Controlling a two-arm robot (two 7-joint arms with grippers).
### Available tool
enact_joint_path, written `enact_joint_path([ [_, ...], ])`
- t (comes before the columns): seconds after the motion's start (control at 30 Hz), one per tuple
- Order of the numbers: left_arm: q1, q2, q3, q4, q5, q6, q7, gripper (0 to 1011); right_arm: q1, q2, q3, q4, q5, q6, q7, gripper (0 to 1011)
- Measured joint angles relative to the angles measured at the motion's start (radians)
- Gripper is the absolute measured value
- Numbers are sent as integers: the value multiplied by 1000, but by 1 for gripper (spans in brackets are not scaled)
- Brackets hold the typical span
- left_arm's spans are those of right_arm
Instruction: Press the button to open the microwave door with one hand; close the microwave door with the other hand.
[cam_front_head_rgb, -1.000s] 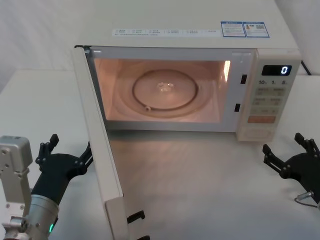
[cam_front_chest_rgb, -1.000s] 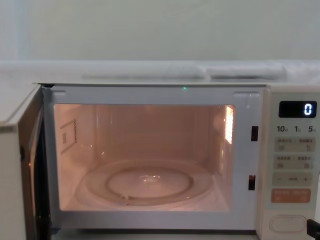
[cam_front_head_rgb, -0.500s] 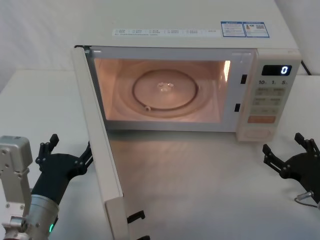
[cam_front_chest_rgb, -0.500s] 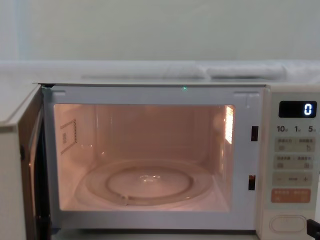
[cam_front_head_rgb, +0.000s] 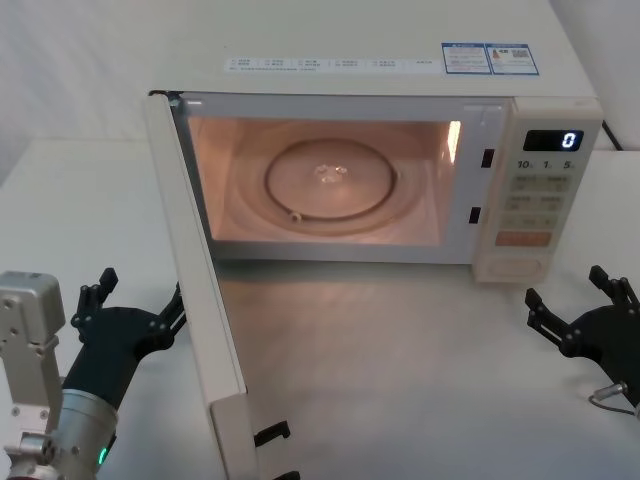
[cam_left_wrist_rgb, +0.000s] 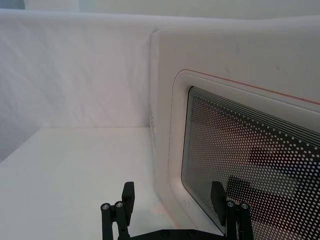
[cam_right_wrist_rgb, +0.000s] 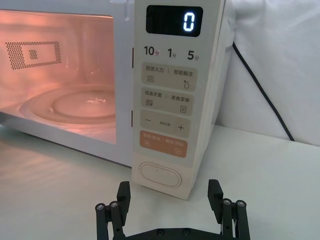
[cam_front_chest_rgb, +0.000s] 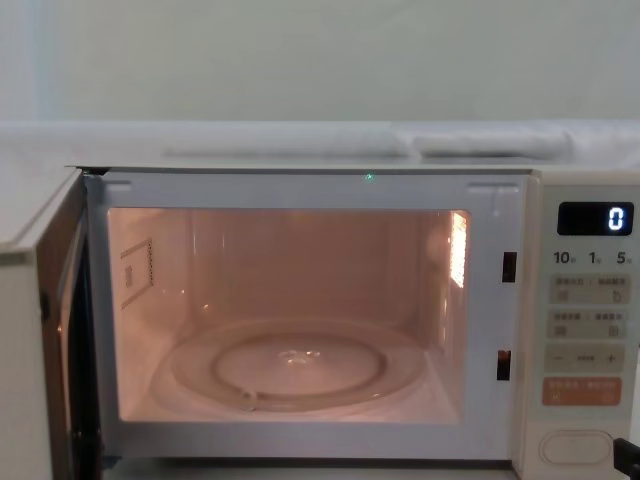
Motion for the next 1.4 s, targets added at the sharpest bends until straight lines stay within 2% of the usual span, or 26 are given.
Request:
enact_joint_path([
  [0.77, 0, 0, 0, 0, 0, 0, 0, 979, 0, 0, 0, 0, 0, 0, 0, 1002],
  [1.03, 0, 0, 0, 0, 0, 0, 0, 795, 0, 0, 0, 0, 0, 0, 0, 1002],
  [1.07, 0, 0, 0, 0, 0, 0, 0, 738, 0, 0, 0, 0, 0, 0, 0, 1002],
  [1.13, 0, 0, 0, 0, 0, 0, 0, 710, 0, 0, 0, 0, 0, 0, 0, 1002],
  [1.27, 0, 0, 0, 0, 0, 0, 0, 561, 0, 0, 0, 0, 0, 0, 0, 1002],
  [1.3, 0, 0, 0, 0, 0, 0, 0, 561, 0, 0, 0, 0, 0, 0, 0, 1002],
  [1.37, 0, 0, 0, 0, 0, 0, 0, 452, 0, 0, 0, 0, 0, 0, 0, 1002],
  [1.4, 0, 0, 0, 0, 0, 0, 0, 433, 0, 0, 0, 0, 0, 0, 0, 1002],
])
